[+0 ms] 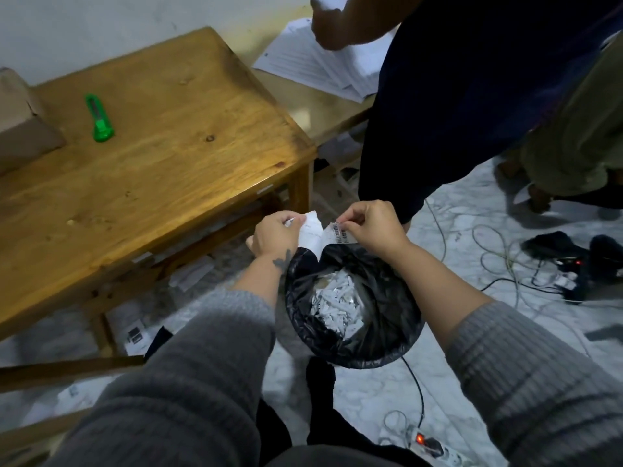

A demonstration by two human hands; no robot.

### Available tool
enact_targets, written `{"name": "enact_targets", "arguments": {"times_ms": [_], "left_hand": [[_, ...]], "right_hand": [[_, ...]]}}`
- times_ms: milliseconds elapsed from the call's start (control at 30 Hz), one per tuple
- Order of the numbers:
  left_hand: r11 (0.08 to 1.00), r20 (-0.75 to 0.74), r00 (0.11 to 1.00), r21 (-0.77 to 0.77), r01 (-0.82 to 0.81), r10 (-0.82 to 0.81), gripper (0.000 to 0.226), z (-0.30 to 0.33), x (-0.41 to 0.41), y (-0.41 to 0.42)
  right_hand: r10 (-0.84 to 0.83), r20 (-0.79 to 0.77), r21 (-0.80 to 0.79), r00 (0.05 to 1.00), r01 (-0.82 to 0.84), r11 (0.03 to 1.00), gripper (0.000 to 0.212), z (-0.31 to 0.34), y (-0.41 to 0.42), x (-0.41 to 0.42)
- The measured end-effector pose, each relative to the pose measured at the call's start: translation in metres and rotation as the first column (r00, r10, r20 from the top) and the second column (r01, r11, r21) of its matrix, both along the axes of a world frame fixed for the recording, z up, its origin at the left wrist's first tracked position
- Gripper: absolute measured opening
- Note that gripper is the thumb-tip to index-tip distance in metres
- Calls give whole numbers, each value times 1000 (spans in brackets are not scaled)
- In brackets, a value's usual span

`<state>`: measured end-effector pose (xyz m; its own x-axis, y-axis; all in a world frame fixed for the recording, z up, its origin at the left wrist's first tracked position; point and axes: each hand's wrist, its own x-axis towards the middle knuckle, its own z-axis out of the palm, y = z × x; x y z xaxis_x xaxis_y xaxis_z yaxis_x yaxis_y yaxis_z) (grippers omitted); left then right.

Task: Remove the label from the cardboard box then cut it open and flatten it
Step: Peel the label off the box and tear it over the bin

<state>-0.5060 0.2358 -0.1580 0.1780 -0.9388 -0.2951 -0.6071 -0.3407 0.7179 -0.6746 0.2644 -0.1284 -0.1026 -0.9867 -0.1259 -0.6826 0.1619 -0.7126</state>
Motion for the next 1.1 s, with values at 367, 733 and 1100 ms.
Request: {"name": "enact_targets", "arguments": {"times_ms": [367,733,1100], "left_hand": [[975,-231,951,-41,-218,203,14,-21,11,3],[988,-482,876,133,81,-7,8,-13,-9,28],[964,-587,806,164,211,-77,20,-1,-10,39]], "right_hand": [[-203,100,33,974,201,979,5,-4,24,-41],[-185,294,152,938,145,978,10,-3,36,-20],[-235,202,-11,951,242,970,20,-14,37,8]]}}
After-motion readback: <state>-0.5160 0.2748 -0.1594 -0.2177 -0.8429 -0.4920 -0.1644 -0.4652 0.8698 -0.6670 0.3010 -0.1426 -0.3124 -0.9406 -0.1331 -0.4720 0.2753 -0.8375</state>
